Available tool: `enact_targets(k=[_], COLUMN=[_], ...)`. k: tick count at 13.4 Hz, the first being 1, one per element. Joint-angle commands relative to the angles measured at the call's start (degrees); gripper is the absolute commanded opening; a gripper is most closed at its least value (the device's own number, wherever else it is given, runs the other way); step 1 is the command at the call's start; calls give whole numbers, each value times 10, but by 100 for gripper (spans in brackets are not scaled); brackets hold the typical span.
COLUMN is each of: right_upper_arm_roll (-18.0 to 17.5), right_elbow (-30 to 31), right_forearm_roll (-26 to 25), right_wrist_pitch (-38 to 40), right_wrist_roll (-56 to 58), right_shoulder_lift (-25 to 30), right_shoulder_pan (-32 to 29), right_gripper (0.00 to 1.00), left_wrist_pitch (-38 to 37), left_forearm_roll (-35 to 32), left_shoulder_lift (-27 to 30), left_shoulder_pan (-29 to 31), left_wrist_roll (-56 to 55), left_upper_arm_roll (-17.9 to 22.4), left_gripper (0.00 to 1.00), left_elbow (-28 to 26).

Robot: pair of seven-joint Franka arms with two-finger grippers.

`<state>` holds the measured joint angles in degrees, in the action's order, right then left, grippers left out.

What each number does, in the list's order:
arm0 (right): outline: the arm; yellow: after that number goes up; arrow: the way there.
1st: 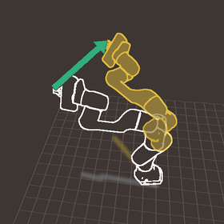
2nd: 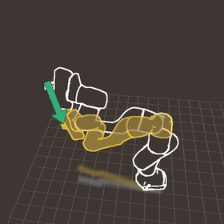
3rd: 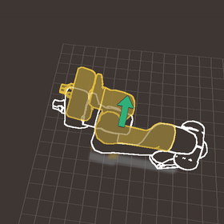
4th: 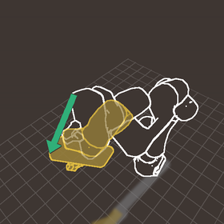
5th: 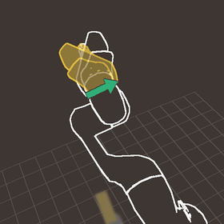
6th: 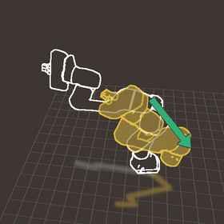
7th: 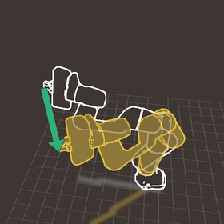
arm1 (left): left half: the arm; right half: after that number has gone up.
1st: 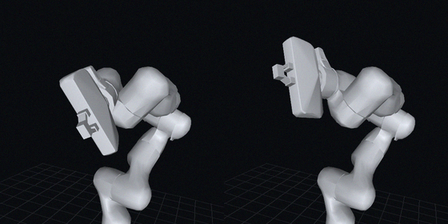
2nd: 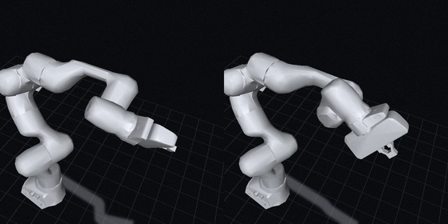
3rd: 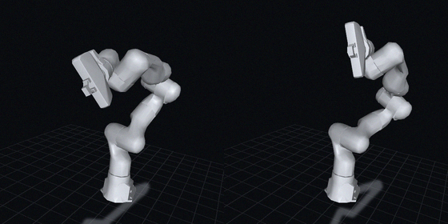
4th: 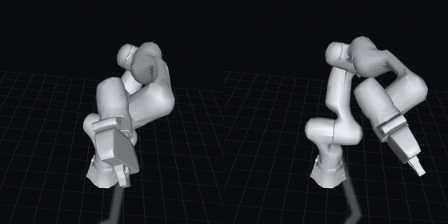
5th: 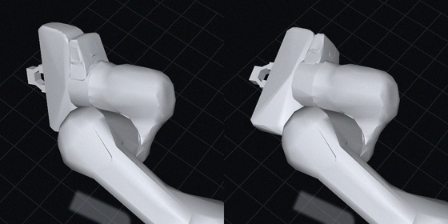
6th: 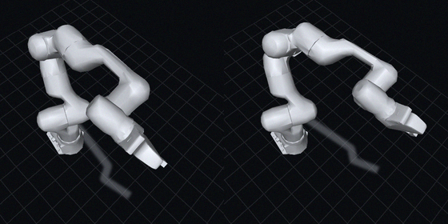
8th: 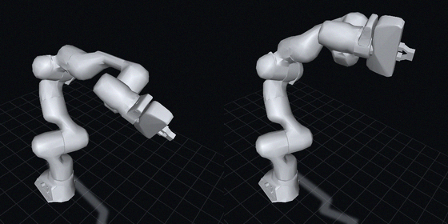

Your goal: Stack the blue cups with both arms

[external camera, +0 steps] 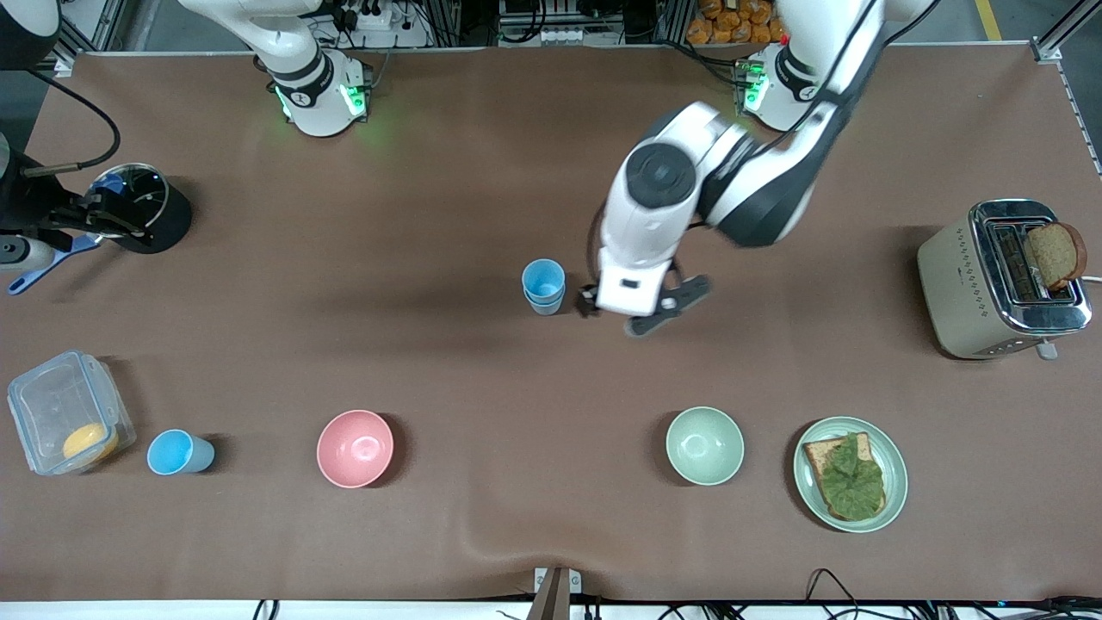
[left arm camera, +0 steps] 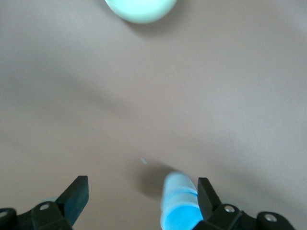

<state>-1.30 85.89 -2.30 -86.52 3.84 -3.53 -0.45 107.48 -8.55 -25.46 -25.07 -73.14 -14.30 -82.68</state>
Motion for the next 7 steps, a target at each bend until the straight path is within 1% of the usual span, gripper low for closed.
enact_targets(k=[1,5,7], right_upper_arm_roll=[-3,-2,-3], right_elbow=[-16,-16,-16], right_forearm_roll=[-8,-3,-3], right_wrist_pitch=[7,1,1], right_wrist_roll=[-5,-2,-2], right_shoulder_lift=[0,-1,-1], right_shoulder_pan=[6,5,7], right_gripper=[100,100,100], left_wrist_pitch=[-58,-69,-70], left_forearm_roll=[-63,-56,-7], left_shoulder_lift=[58,112,139], left_shoulder_pan=[24,106,163], left_wrist_roll=[38,229,360], left_upper_arm_roll=[-2,-6,-6], left_gripper=[100,100,100], left_elbow=[-16,-16,-17])
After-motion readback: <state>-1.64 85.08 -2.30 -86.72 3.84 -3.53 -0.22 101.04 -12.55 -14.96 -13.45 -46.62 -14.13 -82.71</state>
